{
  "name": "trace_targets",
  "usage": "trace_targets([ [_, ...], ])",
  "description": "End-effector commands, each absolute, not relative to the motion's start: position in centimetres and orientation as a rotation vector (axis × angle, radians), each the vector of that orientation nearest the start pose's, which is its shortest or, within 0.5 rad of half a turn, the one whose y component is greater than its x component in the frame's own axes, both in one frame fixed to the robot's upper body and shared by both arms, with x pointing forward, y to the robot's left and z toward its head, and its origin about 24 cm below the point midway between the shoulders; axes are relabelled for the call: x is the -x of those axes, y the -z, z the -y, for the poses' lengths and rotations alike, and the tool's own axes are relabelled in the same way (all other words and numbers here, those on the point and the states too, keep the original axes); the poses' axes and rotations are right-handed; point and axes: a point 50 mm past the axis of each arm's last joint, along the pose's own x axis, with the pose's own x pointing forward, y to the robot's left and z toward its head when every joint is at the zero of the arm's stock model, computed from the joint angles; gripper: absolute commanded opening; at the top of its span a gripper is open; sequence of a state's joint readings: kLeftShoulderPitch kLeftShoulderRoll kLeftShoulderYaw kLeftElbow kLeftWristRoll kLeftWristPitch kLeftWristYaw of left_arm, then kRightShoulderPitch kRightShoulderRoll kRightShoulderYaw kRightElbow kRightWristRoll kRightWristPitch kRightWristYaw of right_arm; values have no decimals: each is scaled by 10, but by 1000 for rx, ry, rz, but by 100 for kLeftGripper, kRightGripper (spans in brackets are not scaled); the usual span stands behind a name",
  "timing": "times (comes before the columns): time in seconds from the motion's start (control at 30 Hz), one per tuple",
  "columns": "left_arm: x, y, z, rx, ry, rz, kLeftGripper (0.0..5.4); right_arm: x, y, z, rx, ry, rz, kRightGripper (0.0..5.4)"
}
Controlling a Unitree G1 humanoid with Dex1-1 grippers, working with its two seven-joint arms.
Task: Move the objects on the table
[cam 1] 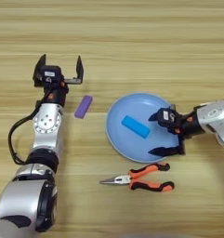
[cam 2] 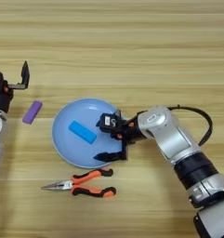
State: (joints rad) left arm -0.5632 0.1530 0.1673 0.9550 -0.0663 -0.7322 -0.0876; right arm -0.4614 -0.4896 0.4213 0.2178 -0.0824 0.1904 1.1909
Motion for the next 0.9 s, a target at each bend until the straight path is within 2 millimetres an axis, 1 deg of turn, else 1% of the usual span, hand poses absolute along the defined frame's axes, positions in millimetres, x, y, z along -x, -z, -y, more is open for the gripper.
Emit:
trace_targets([
  [0.03, -339, -68, -185, -53, -5, 358, 538, -277, -55, 131, 637, -1438, -505, 540],
  [0.4, -339, -68, -185, -52, -5, 357, 538, -278, -59, 131, 624, -1432, -490, 540],
  [0.9, -340, -67, -185, -52, -5, 354, 538, -291, -85, 123, 522, -1364, -330, 540],
])
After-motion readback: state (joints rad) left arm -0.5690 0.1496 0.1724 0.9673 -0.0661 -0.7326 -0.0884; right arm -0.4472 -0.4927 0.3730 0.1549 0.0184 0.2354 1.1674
